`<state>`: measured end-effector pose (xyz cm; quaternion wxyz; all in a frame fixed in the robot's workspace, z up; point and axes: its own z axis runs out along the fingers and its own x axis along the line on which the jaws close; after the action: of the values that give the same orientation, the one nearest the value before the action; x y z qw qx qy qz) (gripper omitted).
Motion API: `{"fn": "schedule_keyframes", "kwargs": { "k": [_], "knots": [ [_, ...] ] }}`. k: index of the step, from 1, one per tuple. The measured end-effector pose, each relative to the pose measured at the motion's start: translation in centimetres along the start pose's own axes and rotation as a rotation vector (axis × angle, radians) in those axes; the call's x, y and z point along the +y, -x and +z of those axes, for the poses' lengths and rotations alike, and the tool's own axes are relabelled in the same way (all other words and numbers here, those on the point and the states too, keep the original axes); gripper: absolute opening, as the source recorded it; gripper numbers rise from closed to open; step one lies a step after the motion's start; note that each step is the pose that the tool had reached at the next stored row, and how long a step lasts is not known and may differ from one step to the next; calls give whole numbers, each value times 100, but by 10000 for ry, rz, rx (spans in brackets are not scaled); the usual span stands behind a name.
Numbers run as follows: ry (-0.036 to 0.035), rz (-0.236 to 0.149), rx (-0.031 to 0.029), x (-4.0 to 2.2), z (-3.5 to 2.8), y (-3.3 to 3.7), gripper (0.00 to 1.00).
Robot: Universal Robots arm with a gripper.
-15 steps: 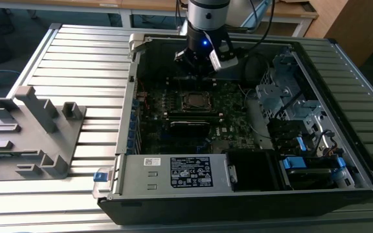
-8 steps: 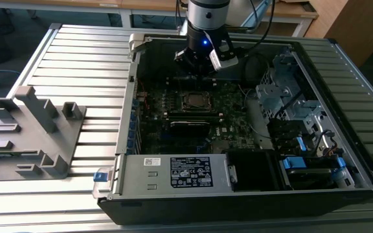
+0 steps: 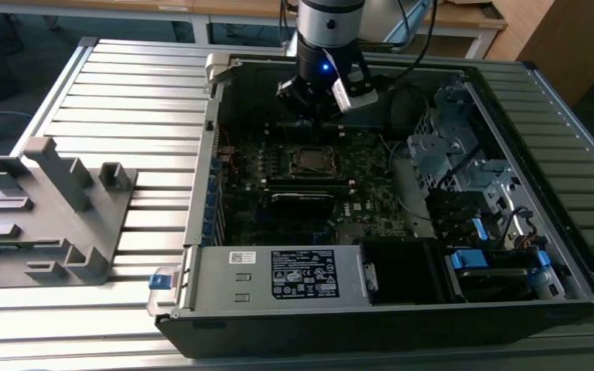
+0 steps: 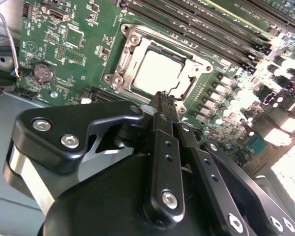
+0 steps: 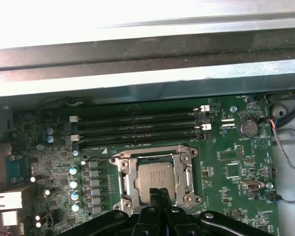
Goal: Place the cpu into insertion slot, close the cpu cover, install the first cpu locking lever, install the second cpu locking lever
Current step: 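Install the first cpu locking lever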
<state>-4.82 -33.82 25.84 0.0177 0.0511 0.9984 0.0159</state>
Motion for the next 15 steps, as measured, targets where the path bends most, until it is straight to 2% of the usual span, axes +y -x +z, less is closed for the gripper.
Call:
{"fn": "schedule_keyframes", "kwargs": {
  "k": [15],
  "knots": [
    [1,0,0,-36,6,-345,10]
  ]
}}
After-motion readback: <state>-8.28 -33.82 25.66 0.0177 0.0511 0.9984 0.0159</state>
